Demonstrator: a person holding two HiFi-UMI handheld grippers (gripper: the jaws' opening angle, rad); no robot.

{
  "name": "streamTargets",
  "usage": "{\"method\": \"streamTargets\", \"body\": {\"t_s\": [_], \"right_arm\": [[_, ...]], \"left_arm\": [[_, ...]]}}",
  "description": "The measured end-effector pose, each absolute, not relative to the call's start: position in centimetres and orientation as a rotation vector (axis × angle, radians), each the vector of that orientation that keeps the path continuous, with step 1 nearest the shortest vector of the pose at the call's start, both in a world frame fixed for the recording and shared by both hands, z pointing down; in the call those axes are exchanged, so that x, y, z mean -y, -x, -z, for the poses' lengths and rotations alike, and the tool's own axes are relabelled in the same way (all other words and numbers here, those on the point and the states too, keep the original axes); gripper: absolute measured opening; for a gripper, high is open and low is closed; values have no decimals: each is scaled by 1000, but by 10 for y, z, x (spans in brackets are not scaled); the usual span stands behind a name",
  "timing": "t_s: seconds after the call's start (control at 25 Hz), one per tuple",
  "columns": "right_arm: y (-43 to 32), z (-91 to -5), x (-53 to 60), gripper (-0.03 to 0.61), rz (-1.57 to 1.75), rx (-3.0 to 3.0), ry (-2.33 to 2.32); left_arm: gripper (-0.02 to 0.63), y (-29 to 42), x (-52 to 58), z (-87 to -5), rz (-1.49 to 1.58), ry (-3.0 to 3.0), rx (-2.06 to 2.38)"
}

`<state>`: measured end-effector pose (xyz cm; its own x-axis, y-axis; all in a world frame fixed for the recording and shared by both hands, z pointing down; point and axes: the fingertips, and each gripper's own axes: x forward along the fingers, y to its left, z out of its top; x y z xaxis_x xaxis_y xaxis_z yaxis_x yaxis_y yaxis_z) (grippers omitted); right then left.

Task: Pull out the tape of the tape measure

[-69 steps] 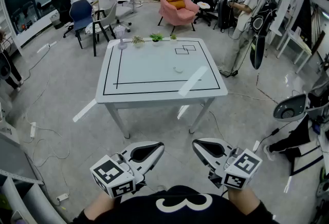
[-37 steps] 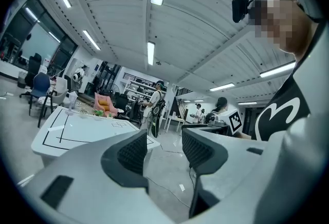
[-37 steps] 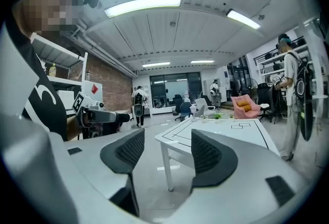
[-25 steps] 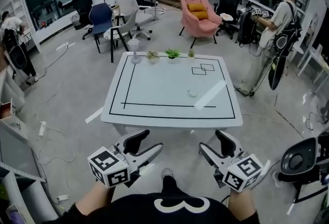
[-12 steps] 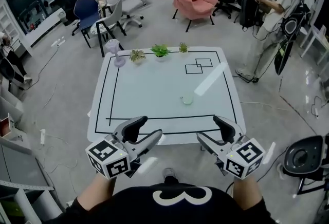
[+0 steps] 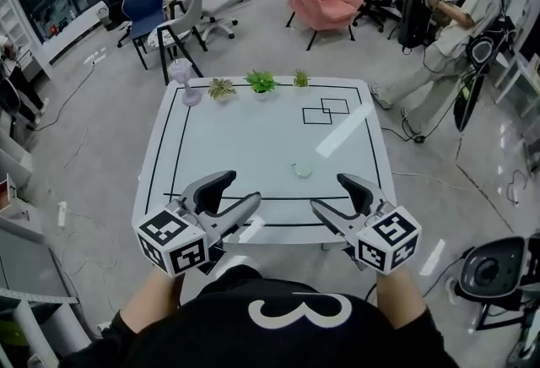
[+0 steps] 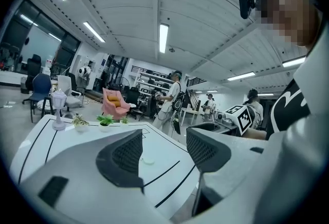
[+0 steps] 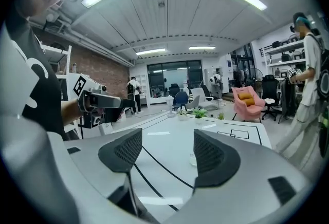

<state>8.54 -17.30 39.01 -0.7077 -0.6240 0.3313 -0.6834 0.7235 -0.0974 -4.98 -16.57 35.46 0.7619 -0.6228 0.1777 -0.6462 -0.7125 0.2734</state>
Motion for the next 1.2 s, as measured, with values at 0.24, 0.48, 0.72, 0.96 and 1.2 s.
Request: {"method": "streamTargets", "body": {"t_s": [0.24, 0.48, 0.72, 0.96, 1.2], "right_arm": [[-84, -415, 189, 293, -290, 2585, -1033], [-80, -440, 213, 293, -312, 2518, -1027], [-74, -476, 243, 293, -361, 2442, -994], [-71, -523, 270, 294, -371, 2339, -942], [-68, -561, 284, 293, -416, 2264, -906]], "left_arm": [[252, 55, 175, -366, -115, -2623, 1000], [252, 57, 191, -377, -133, -2608, 992], [252, 60, 222, -393, -150, -2584, 986], [252, 62, 244, -408, -155, -2554, 972], [252, 69, 254, -416, -147, -2533, 953]]}}
